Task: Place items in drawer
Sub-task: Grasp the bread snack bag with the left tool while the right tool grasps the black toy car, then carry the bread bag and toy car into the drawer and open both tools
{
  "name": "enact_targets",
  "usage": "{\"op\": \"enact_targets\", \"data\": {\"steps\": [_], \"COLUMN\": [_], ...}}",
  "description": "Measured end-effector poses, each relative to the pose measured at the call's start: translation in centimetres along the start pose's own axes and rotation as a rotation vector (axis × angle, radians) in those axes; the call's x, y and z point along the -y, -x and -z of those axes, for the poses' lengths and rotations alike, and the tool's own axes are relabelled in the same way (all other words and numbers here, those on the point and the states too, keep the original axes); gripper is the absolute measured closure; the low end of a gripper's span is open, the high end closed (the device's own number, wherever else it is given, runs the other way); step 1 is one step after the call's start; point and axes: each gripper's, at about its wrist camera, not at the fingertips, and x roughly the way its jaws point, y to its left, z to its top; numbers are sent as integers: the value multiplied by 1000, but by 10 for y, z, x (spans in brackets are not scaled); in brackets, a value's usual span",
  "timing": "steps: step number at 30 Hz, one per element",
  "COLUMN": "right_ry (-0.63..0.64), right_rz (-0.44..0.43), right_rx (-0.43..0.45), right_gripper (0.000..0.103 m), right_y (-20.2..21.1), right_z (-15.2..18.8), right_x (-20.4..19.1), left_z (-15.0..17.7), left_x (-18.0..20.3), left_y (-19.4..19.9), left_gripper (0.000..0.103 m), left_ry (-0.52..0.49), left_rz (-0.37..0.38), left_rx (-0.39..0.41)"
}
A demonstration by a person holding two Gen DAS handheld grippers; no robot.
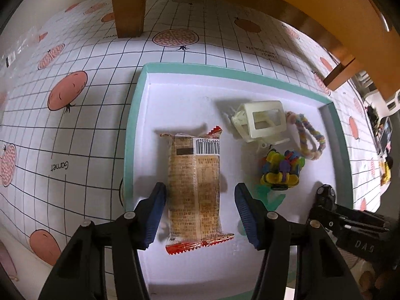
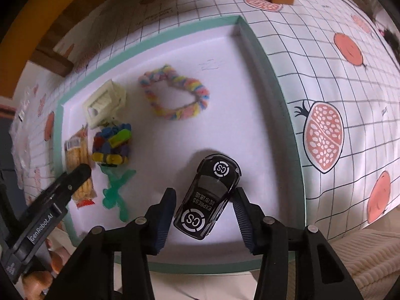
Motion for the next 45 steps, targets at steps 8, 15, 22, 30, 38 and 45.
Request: {"op": "enact_targets", "data": {"steps": [8,15,22,30,38,45], "right_ry": [131,120,43,-36,-31,-2], "right_rz": [155,146,64,-11,-37,-51], "right_rx": [-19,-17,-11,-6,65,160], "right_gripper": [53,55,59,59,59,59], "right_y": [-14,-18,-3,-3,22,65], "right_z": [8,9,0,-3,-7,-2], "right_x": [-44,-52,-8,14,22,23], "left_z": [0,3,8,9,4,-14], "left_x": [12,9,-6,-24,-32,-24], "left_y": [-5,-6,2,10,38,94], "left_gripper": [54,64,65,65,65,65], "left_ry": [-40,-50,-37,36,60,50], "left_rz": [-67,-80,-50,1,35,105], "left_rx": [11,28,37,12,49,167]}}
